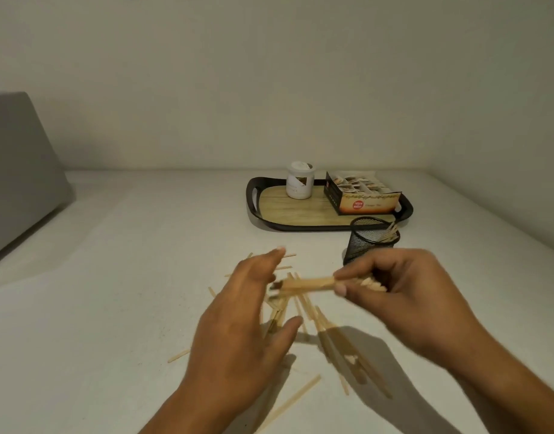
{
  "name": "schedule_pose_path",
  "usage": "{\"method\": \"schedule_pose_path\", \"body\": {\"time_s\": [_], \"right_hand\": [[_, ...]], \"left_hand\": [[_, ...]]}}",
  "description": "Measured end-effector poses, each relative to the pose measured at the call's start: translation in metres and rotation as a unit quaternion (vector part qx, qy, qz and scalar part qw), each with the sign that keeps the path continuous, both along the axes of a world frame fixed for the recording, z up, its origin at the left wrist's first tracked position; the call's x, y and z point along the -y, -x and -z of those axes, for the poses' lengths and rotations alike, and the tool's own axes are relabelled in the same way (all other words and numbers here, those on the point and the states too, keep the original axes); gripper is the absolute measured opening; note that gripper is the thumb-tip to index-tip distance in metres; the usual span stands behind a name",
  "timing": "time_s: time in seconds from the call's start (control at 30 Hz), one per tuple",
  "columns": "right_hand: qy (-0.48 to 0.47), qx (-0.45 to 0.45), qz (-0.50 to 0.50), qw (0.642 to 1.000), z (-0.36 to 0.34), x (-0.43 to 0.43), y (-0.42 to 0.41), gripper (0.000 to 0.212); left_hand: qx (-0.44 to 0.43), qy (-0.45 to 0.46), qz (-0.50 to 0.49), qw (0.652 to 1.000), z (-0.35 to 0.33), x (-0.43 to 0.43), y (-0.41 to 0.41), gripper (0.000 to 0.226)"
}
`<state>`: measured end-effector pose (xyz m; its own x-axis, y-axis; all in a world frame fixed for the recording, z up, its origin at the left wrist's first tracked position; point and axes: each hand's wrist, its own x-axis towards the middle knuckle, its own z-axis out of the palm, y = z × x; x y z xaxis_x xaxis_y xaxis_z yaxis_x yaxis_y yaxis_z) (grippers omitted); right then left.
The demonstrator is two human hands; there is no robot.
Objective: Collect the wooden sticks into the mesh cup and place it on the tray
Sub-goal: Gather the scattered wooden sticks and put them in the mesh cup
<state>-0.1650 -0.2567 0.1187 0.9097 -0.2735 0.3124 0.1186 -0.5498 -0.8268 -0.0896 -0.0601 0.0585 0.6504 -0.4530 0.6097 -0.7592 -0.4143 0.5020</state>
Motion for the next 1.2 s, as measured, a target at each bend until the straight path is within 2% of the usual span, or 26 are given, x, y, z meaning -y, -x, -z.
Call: {"method": "schedule_pose_path", "body": {"time_s": [0.1, 0.17, 0.37, 0.53, 0.6, 0.67, 0.7, 0.73, 0.77, 0.8, 0.87, 0.93, 1.0, 1.1, 1.2], "right_hand": [[0.019, 0.034, 0.077, 0.996, -0.016, 0.038, -0.007, 0.013], [0.072, 0.043, 0.127, 0.988, -0.027, 0.063, -0.014, 0.014], [0.205, -0.003, 0.211, 0.956, -0.039, 0.115, -0.043, 0.015], [0.259, -0.02, 0.243, 0.935, -0.031, 0.137, -0.07, 0.018], [0.271, -0.034, 0.238, 0.932, -0.026, 0.142, -0.083, 0.016], [0.307, -0.123, 0.186, 0.925, -0.02, 0.146, -0.095, 0.012], [0.334, -0.183, 0.154, 0.912, -0.018, 0.144, -0.099, 0.018], [0.351, -0.222, 0.136, 0.9, -0.017, 0.144, -0.102, 0.033], [0.346, -0.222, 0.139, 0.901, -0.016, 0.144, -0.104, 0.044], [0.325, -0.19, 0.159, 0.913, -0.018, 0.144, -0.104, 0.047], [0.282, -0.089, 0.2, 0.934, -0.022, 0.136, -0.098, 0.032], [0.26, -0.039, 0.193, 0.945, -0.019, 0.123, -0.088, 0.013], [0.263, -0.064, 0.15, 0.951, -0.008, 0.099, -0.076, 0.012], [0.302, -0.163, 0.082, 0.936, 0.025, 0.064, -0.06, 0.007], [0.301, -0.235, 0.069, 0.922, 0.057, 0.039, -0.047, 0.028]], "left_hand": [[-0.039, -0.001, -0.02, 0.999, 0.015, -0.009, -0.005, 0.067], [-0.071, 0.008, -0.032, 0.997, 0.025, -0.012, -0.007, 0.06], [-0.116, 0.034, -0.044, 0.992, 0.038, -0.012, -0.012, 0.058], [-0.126, 0.048, -0.039, 0.99, 0.039, -0.011, -0.013, 0.057], [-0.135, 0.058, -0.039, 0.988, 0.037, -0.01, -0.014, 0.051], [-0.138, 0.06, -0.039, 0.988, 0.037, -0.01, -0.015, 0.051], [-0.139, 0.058, -0.039, 0.988, 0.037, -0.01, -0.015, 0.05], [-0.139, 0.055, -0.04, 0.988, 0.036, -0.011, -0.015, 0.048], [-0.14, 0.05, -0.043, 0.988, 0.036, -0.012, -0.015, 0.046], [-0.14, 0.044, -0.047, 0.988, 0.036, -0.014, -0.016, 0.043], [-0.142, 0.03, -0.062, 0.988, 0.038, -0.019, -0.02, 0.042], [-0.151, 0.007, -0.072, 0.986, 0.04, -0.024, -0.025, 0.04], [-0.163, -0.018, -0.075, 0.984, 0.041, -0.028, -0.028, 0.037], [-0.178, -0.048, -0.078, 0.98, 0.041, -0.032, -0.031, 0.03], [-0.195, -0.082, -0.057, 0.976, 0.044, -0.036, -0.033, 0.027]]}}
